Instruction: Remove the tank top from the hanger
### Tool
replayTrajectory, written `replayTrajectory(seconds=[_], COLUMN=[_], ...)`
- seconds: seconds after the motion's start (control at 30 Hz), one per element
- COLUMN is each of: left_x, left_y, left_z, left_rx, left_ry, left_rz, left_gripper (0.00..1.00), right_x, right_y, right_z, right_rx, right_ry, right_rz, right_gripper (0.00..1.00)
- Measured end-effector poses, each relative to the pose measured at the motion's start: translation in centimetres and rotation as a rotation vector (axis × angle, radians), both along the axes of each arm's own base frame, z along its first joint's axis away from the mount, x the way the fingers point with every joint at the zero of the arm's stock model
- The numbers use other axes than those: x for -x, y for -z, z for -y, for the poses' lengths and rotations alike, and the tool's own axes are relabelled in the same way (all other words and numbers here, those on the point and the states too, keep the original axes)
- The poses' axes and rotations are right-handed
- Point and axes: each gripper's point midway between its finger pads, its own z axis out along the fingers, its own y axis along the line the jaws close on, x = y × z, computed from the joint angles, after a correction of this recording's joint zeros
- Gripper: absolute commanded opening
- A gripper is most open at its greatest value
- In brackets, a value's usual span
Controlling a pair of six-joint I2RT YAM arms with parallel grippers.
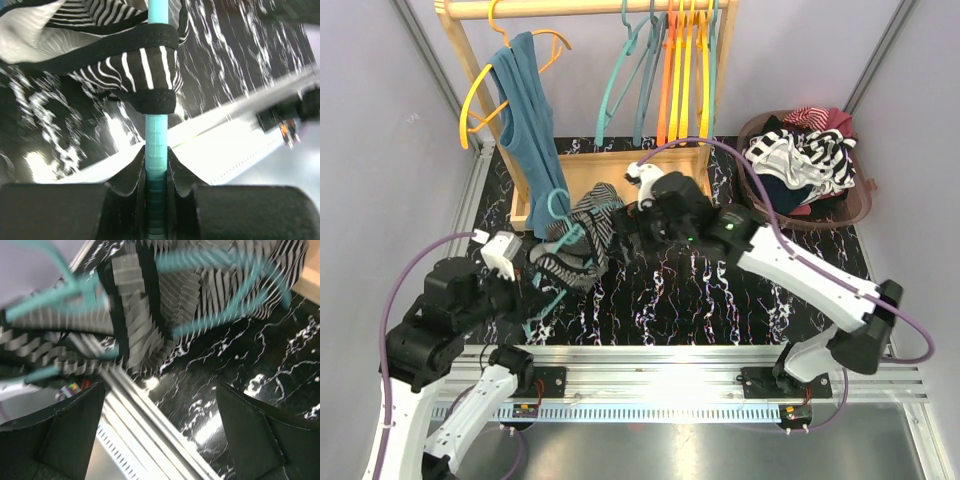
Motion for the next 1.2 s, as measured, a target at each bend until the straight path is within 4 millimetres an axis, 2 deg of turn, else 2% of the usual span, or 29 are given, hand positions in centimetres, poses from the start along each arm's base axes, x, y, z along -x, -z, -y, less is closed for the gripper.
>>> replayTrajectory(seconds=[0.1,0.23,0.27,0.33,0.37,0.4,0.47,0.5,0.53,0.57,0.73,0.93,0.97,1.0,1.03,1.07,1.13,1.2], left_x=[1.6,2.7,2.7,2.7,2.8,2.8,3.0,3.0,3.1,3.1,3.4,3.6,3.6,3.6,3.6,3.6,3.6,3.6], left_y=[1.3,1.5,1.6,1.7,1.8,1.9,2.0,2.1,2.0,1.9,1.8,0.6,0.4,0.2,0.2,0.2,0.2,0.2], left_z=[0.6,1.0,1.0,0.9,0.8,0.7,0.6,0.6,0.6,0.7,0.6,0.5,0.5,0.5,0.5,0.5,0.5,0.5], left_rx=[0.008,0.022,0.022,0.018,0.014,0.011,0.007,0.006,0.009,0.011,0.012,0.021,0.023,0.025,0.026,0.026,0.026,0.026], left_ry=[0.057,0.103,0.102,0.090,0.085,0.082,0.081,0.082,0.084,0.087,0.094,0.095,0.096,0.096,0.096,0.096,0.097,0.097], left_rz=[-0.074,-0.110,-0.113,-0.120,-0.126,-0.131,-0.138,-0.141,-0.136,-0.131,-0.126,-0.094,-0.088,-0.084,-0.082,-0.083,-0.084,-0.084], left_gripper=[0.00,0.00,0.00,0.00,0.00,0.00,0.00,0.00,0.00,0.00,0.00,0.00,0.00,0.00,0.00,0.00,0.00,0.00], right_x=[-1.5,-3.4,-3.8,-4.0,-4.0,-3.9,-3.5,-3.6,-3.6,-3.8,-4.8,-8.3,-8.8,-9.1,-9.1,-8.9,-7.8,-6.6], right_y=[1.2,2.6,3.0,3.9,4.2,4.4,4.4,4.3,4.4,4.4,5.1,6.5,6.9,7.5,7.8,8.1,7.9,7.0], right_z=[-2.0,-4.7,-5.2,-5.8,-6.0,-6.1,-6.4,-6.3,-6.3,-6.2,-4.3,1.0,2.0,3.0,3.6,3.9,3.7,2.9], right_rx=[0.036,0.070,0.077,0.087,0.089,0.090,0.082,0.081,0.082,0.080,0.119,0.183,0.188,0.186,0.190,0.187,0.164,0.122], right_ry=[0.037,0.076,0.082,0.089,0.091,0.093,0.091,0.101,0.108,0.124,0.236,0.448,0.475,0.495,0.496,0.481,0.438,0.375], right_rz=[0.037,0.057,0.052,0.036,0.028,0.021,0.003,0.004,0.004,-0.002,0.010,-0.031,-0.044,-0.062,-0.073,-0.086,-0.108,-0.116], right_gripper=[1.00,1.00,0.98,0.87,0.80,0.64,0.44,0.21,0.08,0.00,0.00,0.02,0.23,0.38,0.48,0.67,0.76,0.79])
